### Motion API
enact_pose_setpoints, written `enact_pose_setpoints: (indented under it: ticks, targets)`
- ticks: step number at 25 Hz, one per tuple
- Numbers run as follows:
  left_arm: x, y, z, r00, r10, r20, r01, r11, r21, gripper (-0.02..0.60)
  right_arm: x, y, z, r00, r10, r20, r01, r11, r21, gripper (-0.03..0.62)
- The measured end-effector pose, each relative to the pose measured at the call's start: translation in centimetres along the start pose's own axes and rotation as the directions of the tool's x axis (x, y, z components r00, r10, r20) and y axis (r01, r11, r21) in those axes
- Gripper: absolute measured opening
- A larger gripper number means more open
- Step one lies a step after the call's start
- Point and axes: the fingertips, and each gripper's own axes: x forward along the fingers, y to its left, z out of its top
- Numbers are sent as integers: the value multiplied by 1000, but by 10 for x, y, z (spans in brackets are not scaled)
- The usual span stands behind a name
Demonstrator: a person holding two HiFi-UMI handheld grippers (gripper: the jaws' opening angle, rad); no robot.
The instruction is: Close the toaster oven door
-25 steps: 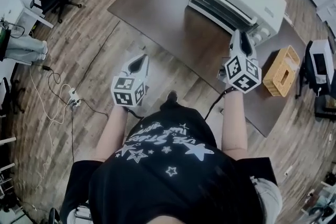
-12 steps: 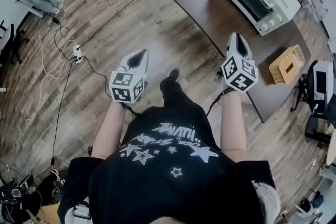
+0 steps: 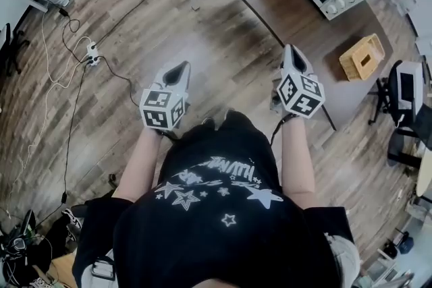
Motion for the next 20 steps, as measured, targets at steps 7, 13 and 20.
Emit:
enact_pose_setpoints:
  ticks: [7,13,20]
  targets:
    - [-5,-32,-8,1000,8,8,-7,1000,-3,11,-30,-17,-11,1000,9,2,-9,1000,-3,5]
    - [-15,-78,-15,1000,22,9,-22,1000,2,11,-70,-42,-24,999,50,4,-50,999,0,5]
    - [-37,-154,-56,1000,21,-23,-20,1000,19,11,-136,-80,-56,996,89,2,-89,996,18,4]
